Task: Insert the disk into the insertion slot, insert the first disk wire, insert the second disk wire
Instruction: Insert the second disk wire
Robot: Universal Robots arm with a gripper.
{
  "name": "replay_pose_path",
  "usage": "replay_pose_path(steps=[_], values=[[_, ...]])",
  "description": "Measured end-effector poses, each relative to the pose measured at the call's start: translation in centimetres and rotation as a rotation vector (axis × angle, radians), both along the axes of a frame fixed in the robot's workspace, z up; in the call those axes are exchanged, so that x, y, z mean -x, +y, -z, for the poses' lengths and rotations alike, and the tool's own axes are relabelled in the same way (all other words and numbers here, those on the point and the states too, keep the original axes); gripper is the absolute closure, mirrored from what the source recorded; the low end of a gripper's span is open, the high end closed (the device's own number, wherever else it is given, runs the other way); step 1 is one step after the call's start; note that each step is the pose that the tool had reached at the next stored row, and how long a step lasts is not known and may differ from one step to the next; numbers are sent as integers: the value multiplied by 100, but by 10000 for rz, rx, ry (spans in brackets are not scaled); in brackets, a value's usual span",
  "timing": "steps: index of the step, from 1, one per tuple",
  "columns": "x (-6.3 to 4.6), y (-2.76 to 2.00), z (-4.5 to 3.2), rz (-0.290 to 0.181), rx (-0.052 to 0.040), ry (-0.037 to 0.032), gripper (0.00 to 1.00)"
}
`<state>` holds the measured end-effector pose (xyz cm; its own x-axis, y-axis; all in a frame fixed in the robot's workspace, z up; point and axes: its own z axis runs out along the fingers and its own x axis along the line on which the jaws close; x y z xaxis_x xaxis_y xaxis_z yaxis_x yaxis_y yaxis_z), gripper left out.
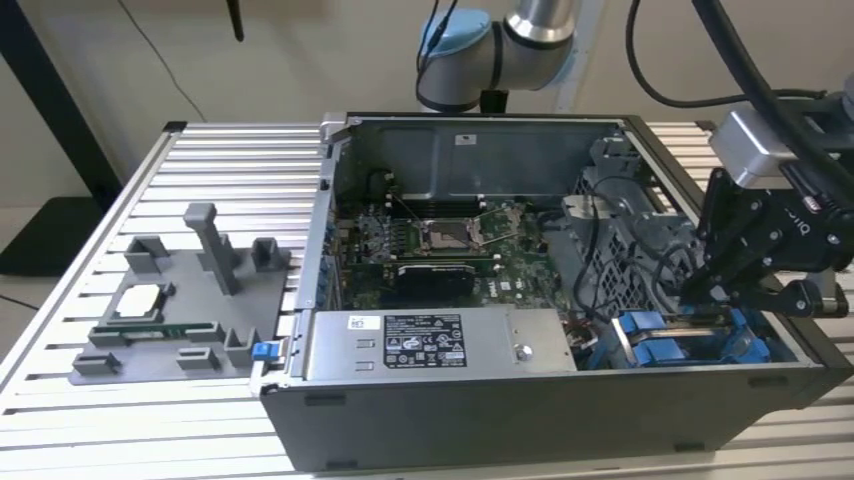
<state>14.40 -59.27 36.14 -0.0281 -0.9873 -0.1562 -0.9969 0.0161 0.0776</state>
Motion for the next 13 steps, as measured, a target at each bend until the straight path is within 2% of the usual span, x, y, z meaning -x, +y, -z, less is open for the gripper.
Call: replay_pose_path(steps=[6,11,13], values=[[1,-40,63,0,29,-53,100],[6,-41,106,1,31,-215,100],[6,-41,109,0,32,-231,100]])
